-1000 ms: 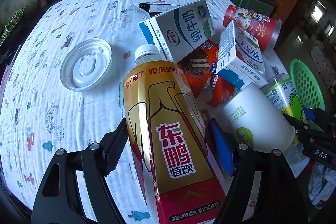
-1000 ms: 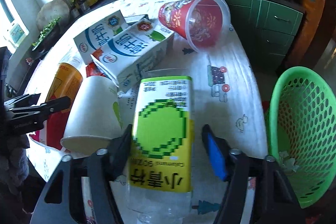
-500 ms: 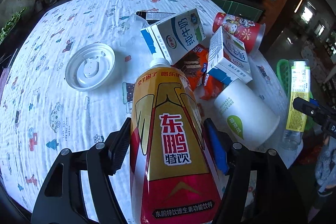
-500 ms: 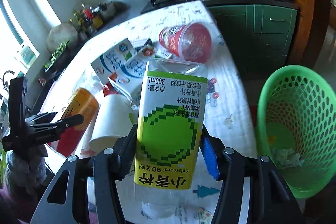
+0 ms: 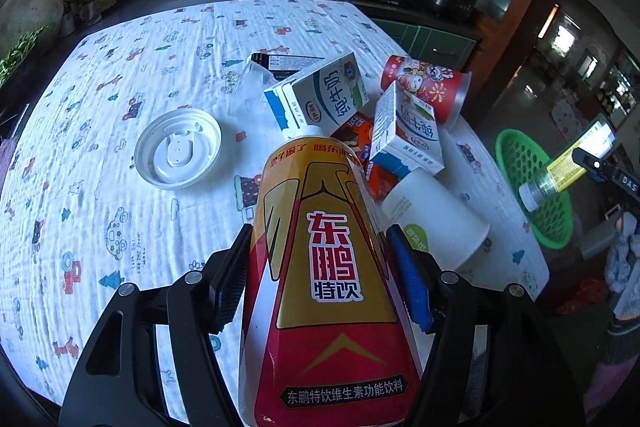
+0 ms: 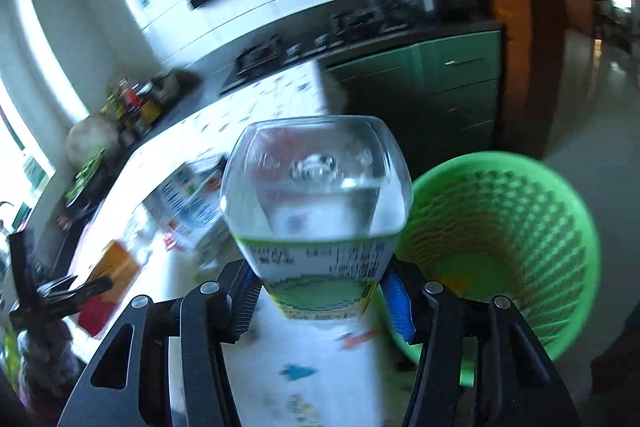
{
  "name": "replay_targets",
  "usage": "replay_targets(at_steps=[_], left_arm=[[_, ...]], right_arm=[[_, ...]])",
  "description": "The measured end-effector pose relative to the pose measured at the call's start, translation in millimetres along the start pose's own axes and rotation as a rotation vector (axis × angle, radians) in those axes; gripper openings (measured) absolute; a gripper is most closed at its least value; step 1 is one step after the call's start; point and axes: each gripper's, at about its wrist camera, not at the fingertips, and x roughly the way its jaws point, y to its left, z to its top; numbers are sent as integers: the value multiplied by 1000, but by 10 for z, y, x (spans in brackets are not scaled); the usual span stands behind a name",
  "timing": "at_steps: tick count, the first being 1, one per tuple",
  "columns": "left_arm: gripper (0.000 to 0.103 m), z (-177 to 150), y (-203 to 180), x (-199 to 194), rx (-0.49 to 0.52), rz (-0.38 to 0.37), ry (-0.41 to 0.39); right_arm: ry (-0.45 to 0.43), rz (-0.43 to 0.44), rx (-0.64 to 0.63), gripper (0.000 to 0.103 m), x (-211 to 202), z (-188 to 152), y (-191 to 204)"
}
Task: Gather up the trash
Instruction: 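Carry both bottles over the green basket and open both grippers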
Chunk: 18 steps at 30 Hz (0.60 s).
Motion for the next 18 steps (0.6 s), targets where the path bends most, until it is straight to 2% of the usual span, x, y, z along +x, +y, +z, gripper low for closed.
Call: replay_targets(at_steps=[5,9,12,18], left_arm=[[65,110,-92,-143,8,-59,-36],[65,212,-226,-211,21,-123,-48],[65,283,-398,-206,48,-161,-49],[65,402,-779,-131,104,-238,-31]], right_arm=[[-10,-145,41,52,18,71,-430],[55,-244,61,52,276,13,-760],[112,-277,77,52,514,-82,-946],[224,-282,104,53,962,-290,-1153]])
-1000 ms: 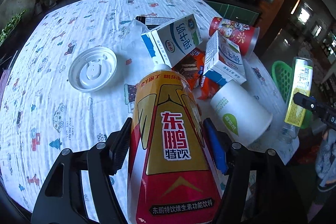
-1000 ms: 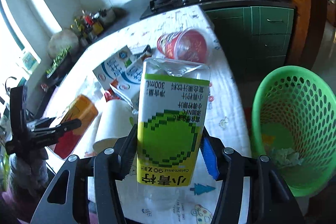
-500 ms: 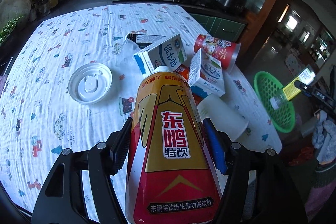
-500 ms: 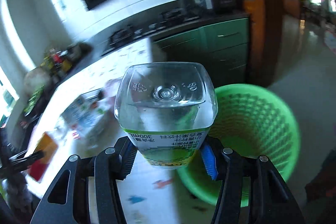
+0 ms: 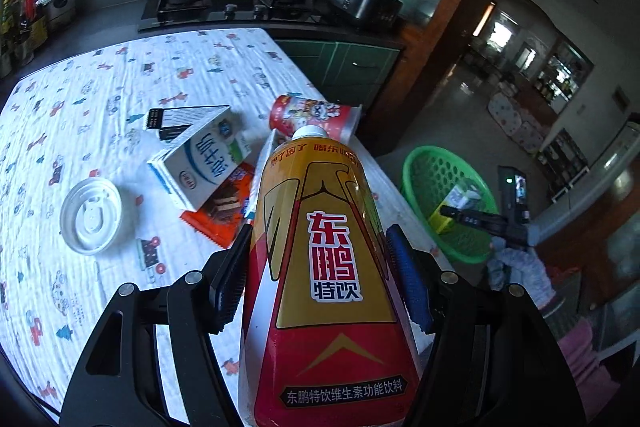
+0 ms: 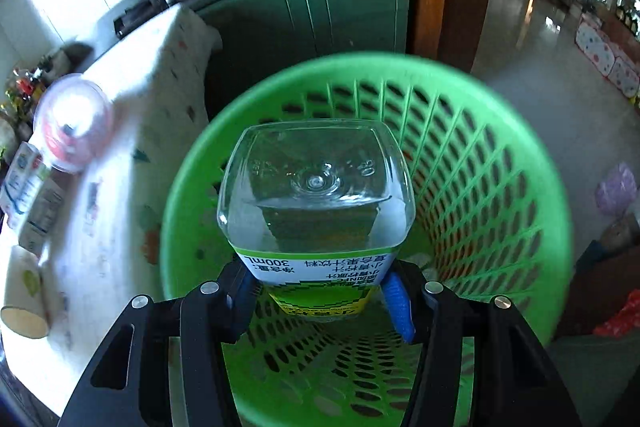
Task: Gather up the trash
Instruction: 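Carry both bottles over the green basket and open both grippers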
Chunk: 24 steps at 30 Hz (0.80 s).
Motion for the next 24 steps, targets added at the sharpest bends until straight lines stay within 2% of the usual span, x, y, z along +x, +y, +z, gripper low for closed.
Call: replay_targets(at_steps=[2,4,6,8,18,24], left_arm=[[65,50,-124,73,25,-21,11],[65,77,-240,139,48,-37,20],[65,112,-361,224,68,-56,33],[65,136,-472,297,86,-78,46],[65,215,-1131,809,184,-159,112],[65,236,-1537,1118,246,-181,153]], right_arm=[[41,5,2,53,154,4,-15],[48,11,17,58,233,-1,-31],[41,14,28,68,226,13,-65],[19,22,34,69,157,-2,-93],[-118,17,48,74,-546,-132,-358],[-196,17,49,76,-934,-279,-459]])
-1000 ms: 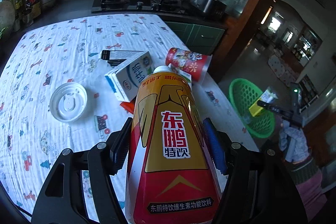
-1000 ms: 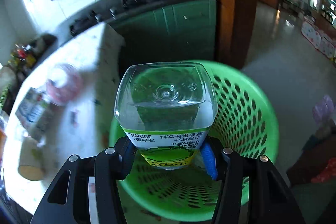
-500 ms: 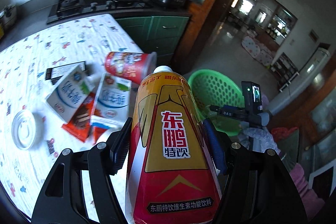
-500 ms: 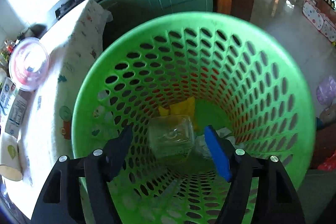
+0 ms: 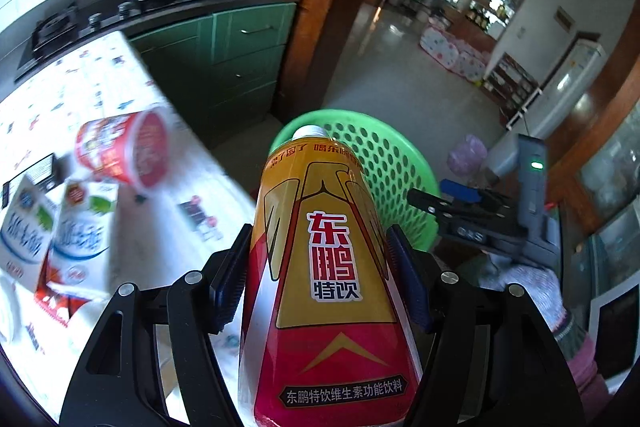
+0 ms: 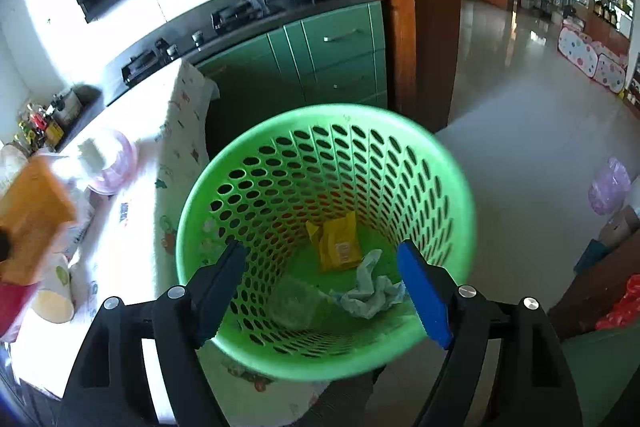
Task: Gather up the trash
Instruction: 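Carry both bottles over the green basket and open both grippers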
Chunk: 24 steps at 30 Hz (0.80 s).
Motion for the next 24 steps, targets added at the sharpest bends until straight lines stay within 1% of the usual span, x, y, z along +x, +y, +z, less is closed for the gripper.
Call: replay_targets(at_steps=[4,9,14,15,20,22,24], left_arm=[[65,91,-191,277,28,-8,34],[65,195,-352,643,50,-17,93],[65,268,-470,969,91,28,127],[65,284,-477,1030,96,27,135],[67,419,-498,1330,119,34,150],[67,439,-508,1396,122,25,151],[73,456,-505,1426,124,21,142]], right_arm=[[-38,14,11,78,-181,-82,-55],[-67,11,22,80,-295,-174,-126],[-80,24,32,80,-363,-264,-174],[-82,25,32,81,-369,-273,-181],[-79,23,44,81,-378,-323,-233],[-74,25,51,81,-356,-335,-248],[-69,21,55,81,-337,-353,-265]])
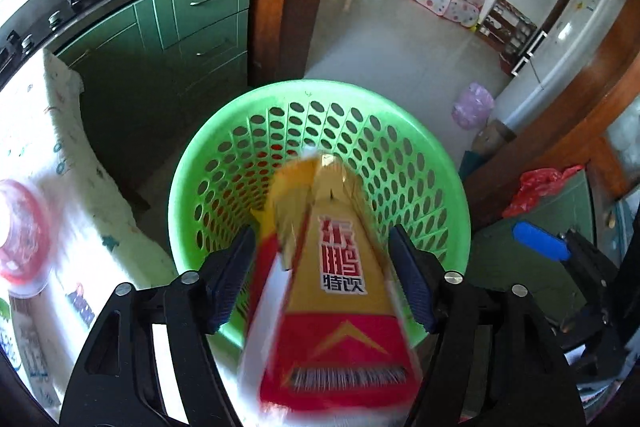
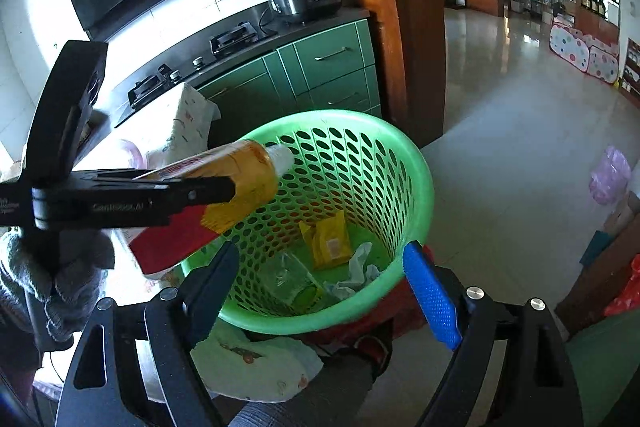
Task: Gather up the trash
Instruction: 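Carry both bottles over the green basket and open both grippers, then grasp the white paper cup with the right gripper while the left grasps a milk carton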
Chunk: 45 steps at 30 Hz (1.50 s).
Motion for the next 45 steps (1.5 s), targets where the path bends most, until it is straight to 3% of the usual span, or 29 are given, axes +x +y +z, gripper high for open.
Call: replay_targets(at_steps=[7,18,29,37,45], left_arm=[[75,-68,92,-234,-22,-25,-72],[75,-678,374,-1236,-53,74,-206],[75,-1503,1256,-2046,-251,209,-290],[75,-2041,1880,-2319,-391,258,-296],[75,-2378,2196,-2462,-471,278,-320]], right_arm=[[2,10,9,81,-6,-50,29],[-12,68,-32,81,-154,-156,406],[14,190,-133,85,-169,-275,1194],[54,286,-241,89,-27,-464,1918],[138,382,-335,89,176,-580,2594]])
